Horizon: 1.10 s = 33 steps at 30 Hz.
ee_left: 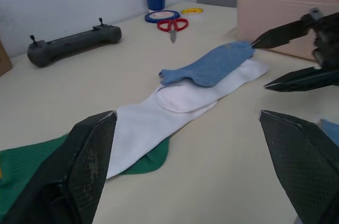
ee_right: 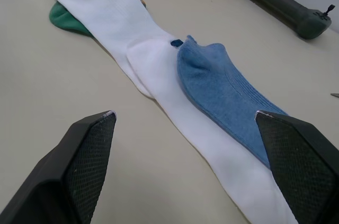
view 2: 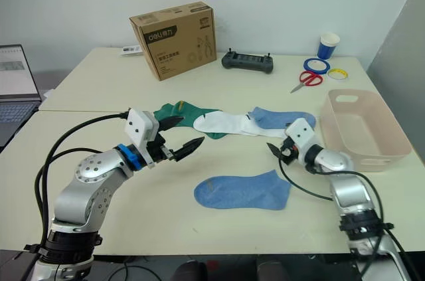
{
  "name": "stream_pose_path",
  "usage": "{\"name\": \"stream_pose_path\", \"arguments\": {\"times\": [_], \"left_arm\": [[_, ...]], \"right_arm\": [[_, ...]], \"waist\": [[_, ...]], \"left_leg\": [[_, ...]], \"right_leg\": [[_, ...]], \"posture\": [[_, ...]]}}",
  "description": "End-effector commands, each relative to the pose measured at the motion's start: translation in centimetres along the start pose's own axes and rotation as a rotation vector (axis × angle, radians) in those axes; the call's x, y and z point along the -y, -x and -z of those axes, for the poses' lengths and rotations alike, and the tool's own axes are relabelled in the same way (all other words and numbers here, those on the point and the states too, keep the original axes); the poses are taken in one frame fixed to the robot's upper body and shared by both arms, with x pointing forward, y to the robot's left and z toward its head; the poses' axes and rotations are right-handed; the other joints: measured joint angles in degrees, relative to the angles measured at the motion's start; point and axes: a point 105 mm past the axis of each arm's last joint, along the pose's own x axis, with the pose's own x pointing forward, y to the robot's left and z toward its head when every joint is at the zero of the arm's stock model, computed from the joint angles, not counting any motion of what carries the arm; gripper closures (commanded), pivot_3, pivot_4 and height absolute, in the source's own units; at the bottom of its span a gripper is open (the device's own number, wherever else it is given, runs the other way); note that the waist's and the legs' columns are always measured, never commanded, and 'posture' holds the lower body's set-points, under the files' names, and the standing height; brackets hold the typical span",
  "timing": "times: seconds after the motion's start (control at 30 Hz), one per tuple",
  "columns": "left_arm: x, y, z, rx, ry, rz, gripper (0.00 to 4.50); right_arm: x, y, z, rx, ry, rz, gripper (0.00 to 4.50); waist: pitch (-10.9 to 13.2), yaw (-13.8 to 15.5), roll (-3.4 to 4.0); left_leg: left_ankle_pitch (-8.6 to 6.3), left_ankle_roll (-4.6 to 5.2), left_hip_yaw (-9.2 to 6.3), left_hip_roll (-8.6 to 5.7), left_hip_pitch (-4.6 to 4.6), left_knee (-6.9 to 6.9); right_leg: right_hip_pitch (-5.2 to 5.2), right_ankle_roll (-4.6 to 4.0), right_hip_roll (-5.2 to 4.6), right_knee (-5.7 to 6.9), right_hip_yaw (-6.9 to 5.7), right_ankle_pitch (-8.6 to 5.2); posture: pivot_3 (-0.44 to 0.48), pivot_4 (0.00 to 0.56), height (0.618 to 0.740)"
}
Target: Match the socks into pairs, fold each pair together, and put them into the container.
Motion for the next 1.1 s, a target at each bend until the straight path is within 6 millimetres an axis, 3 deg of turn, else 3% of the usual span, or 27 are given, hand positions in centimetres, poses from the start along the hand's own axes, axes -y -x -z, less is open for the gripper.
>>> {"name": "stream_pose_path", "arguments": {"times": [0.03, 0.23, 0.5, 0.63, 0.97, 1.1], "left_arm": [[0.3, -0.6, -2.5, 0.08, -0.024, 0.007, 0.04], [0.3, -1.3, -2.9, 0.093, -0.029, -0.004, 0.04], [0.6, -1.4, -3.0, 0.098, -0.025, -0.002, 0.04], [0.6, -1.5, -2.9, 0.095, -0.023, 0.0, 0.0], [0.9, -1.5, -2.9, 0.094, -0.026, 0.001, 0.0], [0.8, -1.5, -2.9, 0.09, -0.028, -0.002, 0.0]], "right_arm": [[1.2, -1.8, -1.6, 0.063, 0.034, 0.062, 0.0], [1.4, -4.3, -1.2, 0.049, 0.0, 0.075, 0.0], [2.2, -5.4, -0.5, 0.028, -0.047, 0.113, 0.0], [2.0, -6.0, -0.7, 0.034, -0.051, 0.111, 0.95], [1.8, -6.2, -0.5, 0.027, -0.047, 0.087, 4.49], [1.5, -6.0, -0.5, 0.034, -0.044, 0.064, 4.49]], "waist": [[0.0, 0.06, 0.0], [0.0, 0.03, 0.0], [0.02, 0.0, 0.02], [0.02, -0.17, 0.03], [0.02, -0.14, 0.03], [0.02, -0.14, 0.03]], "left_leg": [[0.0, 0.0, 0.0, 0.0, -0.03, 0.0], [0.0, 0.0, 0.0, -0.01, -0.08, 0.03], [0.0, 0.0, -0.01, -0.01, -0.12, 0.02], [0.0, 0.0, -0.02, 0.0, -0.1, 0.02], [0.0, -0.01, -0.03, 0.0, -0.11, 0.02], [0.0, -0.01, -0.03, 0.0, -0.11, 0.02]], "right_leg": [[-0.01, -0.02, 0.0, 0.0, -0.02, 0.01], [-0.03, -0.03, -0.02, -0.01, -0.03, 0.02], [-0.03, -0.08, -0.03, -0.02, -0.04, 0.05], [-0.04, -0.08, -0.02, 0.01, -0.05, 0.05], [-0.04, -0.08, -0.03, 0.01, -0.06, 0.05], [-0.04, -0.08, -0.03, 0.01, -0.05, 0.05]], "posture": [[0.0, 0.15, 0.74], [0.0, 0.15, 0.74], [0.0, 0.15, 0.74], [0.0, 0.15, 0.74], [0.0, 0.15, 0.74], [0.0, 0.15, 0.74]]}}
